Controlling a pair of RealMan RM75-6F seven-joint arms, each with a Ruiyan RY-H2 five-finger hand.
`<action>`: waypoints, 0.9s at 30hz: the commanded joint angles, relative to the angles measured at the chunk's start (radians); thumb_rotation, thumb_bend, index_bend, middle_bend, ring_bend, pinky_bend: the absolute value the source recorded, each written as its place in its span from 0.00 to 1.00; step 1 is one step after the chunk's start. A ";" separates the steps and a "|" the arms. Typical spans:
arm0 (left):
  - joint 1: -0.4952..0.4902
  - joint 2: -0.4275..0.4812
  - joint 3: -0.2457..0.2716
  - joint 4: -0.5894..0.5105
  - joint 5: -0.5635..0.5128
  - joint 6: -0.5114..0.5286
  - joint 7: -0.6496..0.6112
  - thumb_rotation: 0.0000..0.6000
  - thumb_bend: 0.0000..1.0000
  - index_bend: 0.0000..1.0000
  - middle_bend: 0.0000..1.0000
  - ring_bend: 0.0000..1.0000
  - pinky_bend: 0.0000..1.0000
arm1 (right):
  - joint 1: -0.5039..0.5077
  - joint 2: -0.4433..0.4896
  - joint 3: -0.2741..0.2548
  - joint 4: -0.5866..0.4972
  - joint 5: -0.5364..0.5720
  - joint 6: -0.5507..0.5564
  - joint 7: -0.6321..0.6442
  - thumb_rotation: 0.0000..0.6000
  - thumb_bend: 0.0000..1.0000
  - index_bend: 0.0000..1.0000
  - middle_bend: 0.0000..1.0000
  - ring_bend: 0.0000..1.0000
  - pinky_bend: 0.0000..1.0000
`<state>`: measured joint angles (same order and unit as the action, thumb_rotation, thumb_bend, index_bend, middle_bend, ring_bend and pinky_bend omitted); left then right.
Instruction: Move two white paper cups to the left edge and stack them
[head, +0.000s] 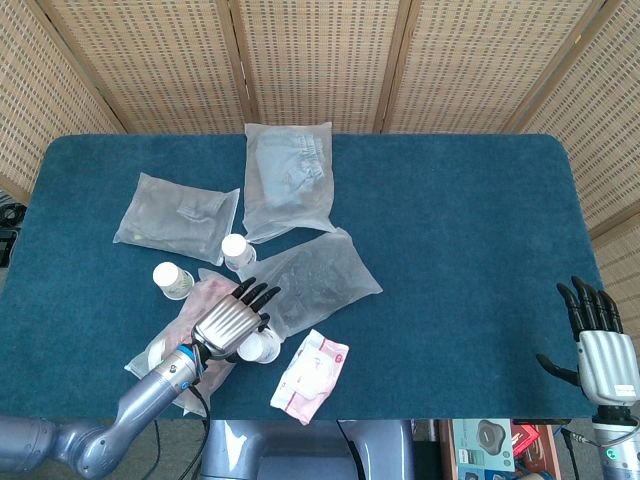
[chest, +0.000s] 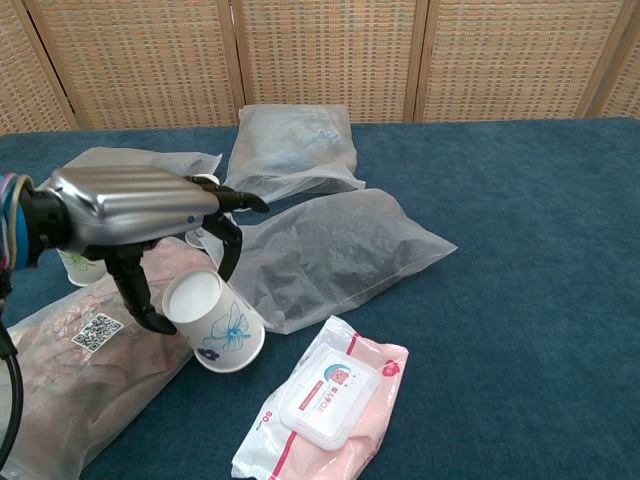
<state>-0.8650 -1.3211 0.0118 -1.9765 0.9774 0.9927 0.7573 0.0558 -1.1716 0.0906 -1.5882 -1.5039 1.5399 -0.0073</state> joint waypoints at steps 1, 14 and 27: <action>0.010 0.076 -0.025 -0.062 0.042 0.032 -0.037 1.00 0.17 0.46 0.00 0.00 0.00 | 0.000 0.000 0.000 0.000 -0.001 0.000 0.000 1.00 0.09 0.00 0.00 0.00 0.00; 0.094 0.320 -0.036 -0.104 0.125 0.099 -0.176 1.00 0.17 0.46 0.00 0.00 0.00 | 0.000 -0.003 -0.005 -0.003 -0.004 -0.003 -0.012 1.00 0.09 0.00 0.00 0.00 0.00; 0.198 0.479 -0.020 0.022 0.139 0.097 -0.339 1.00 0.17 0.46 0.00 0.00 0.00 | 0.001 -0.005 -0.007 -0.006 -0.009 -0.003 -0.023 1.00 0.09 0.00 0.00 0.00 0.00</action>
<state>-0.6846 -0.8532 -0.0139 -1.9801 1.1154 1.0956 0.4417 0.0568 -1.1769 0.0836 -1.5944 -1.5125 1.5371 -0.0301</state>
